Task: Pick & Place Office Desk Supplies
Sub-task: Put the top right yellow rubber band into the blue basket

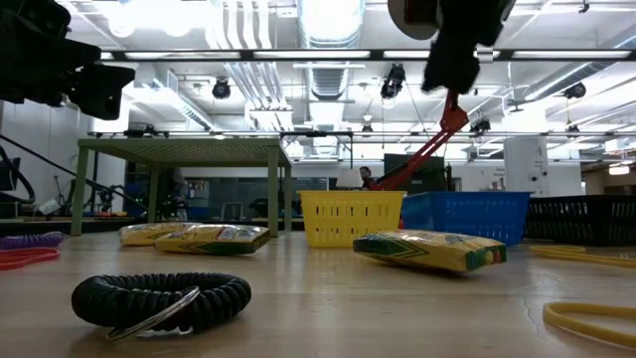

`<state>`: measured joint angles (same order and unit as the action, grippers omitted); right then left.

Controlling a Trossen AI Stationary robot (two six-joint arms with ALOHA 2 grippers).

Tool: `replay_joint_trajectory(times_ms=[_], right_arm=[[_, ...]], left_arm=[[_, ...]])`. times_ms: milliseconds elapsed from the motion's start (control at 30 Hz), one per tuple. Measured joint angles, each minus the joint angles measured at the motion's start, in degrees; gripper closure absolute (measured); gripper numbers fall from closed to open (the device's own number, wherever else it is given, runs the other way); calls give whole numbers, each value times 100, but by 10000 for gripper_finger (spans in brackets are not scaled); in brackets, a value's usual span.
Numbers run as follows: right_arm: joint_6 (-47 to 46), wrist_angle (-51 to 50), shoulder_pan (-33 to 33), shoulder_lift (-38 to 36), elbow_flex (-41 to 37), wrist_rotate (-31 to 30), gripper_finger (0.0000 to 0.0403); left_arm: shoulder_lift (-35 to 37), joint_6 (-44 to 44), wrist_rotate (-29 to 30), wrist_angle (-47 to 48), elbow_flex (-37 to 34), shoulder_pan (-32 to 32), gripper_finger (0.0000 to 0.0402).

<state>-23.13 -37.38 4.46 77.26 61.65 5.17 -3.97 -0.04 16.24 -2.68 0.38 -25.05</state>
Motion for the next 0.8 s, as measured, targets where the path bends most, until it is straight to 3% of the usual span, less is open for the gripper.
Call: replay_joint_trajectory(times_ms=[333,800], right_arm=[[-1808,-247,798,430,-9,-1421,305],[-4355,-799,1845,542,-172,-1515,296]], left_arm=[[0,0,1,0,0,0,183],[0,0,-1,0,2,0,183]])
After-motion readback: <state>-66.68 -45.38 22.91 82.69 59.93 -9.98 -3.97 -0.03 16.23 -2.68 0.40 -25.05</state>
